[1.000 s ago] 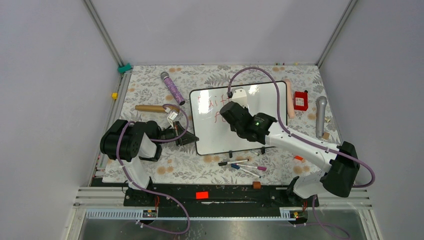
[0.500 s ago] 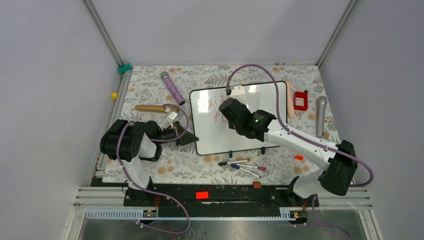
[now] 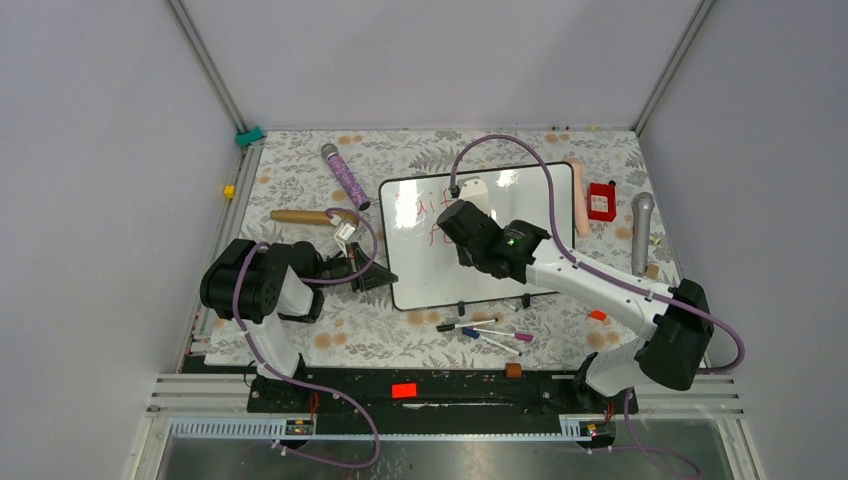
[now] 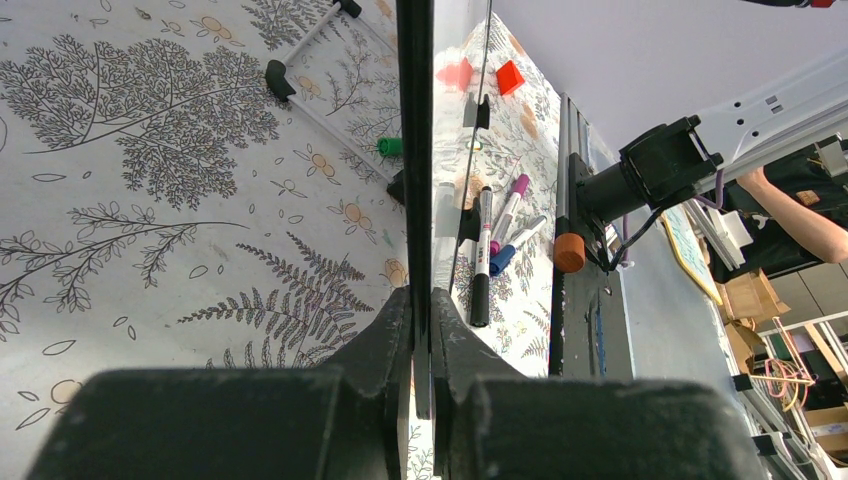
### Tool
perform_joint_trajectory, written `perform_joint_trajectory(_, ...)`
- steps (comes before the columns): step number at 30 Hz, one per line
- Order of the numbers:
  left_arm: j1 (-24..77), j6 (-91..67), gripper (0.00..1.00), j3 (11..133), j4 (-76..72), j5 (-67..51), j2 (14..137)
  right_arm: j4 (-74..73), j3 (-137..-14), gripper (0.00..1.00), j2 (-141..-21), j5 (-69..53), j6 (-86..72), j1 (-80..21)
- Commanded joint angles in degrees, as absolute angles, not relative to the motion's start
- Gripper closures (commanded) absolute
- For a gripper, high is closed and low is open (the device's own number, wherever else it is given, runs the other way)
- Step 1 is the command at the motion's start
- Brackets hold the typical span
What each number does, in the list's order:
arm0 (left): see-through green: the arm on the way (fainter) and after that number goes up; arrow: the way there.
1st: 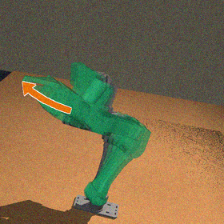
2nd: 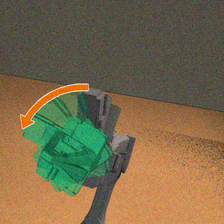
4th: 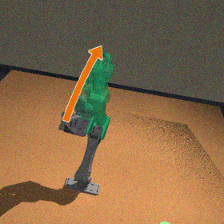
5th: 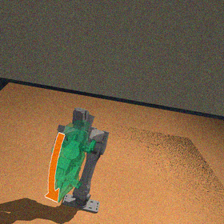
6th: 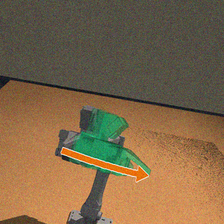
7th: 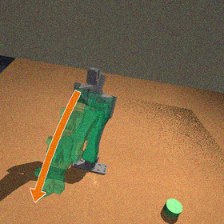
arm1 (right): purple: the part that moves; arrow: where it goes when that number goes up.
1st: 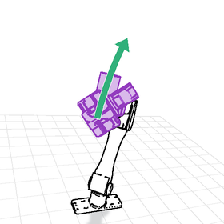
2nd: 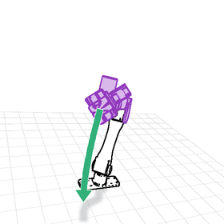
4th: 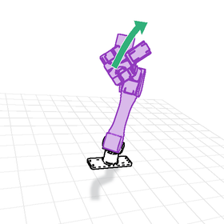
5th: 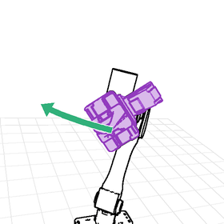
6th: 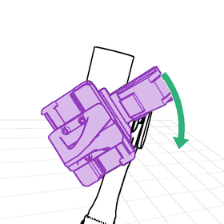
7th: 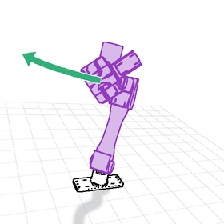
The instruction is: Write a sentence on the whiteboard
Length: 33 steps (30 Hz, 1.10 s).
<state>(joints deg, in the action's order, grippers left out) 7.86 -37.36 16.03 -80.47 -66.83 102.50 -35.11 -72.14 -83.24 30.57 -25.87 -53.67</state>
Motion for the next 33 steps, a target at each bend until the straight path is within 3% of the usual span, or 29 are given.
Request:
perform_joint_trajectory(1, 8.06, -36.21, 1.00, 17.06, -84.55, -68.44, 102.35, -39.11, -74.16, 1.00, -84.44, 31.36, -26.83, -53.22)
perform_joint_trajectory(10, 8.07, -36.33, 1.00, 17.05, -84.55, -68.38, 102.29, -38.96, -73.50, 1.00, -81.54, 35.49, -27.39, -53.26)
perform_joint_trajectory(19, 8.02, -36.24, 1.00, 17.08, -84.55, -68.43, 102.38, -24.08, -62.36, 1.00, -67.74, 36.03, -26.19, -53.18)
perform_joint_trajectory(33, 8.04, -36.32, 1.00, 17.18, -84.55, -68.41, 102.57, -23.98, -64.59, 1.00, -70.22, 38.67, -25.20, -52.71)
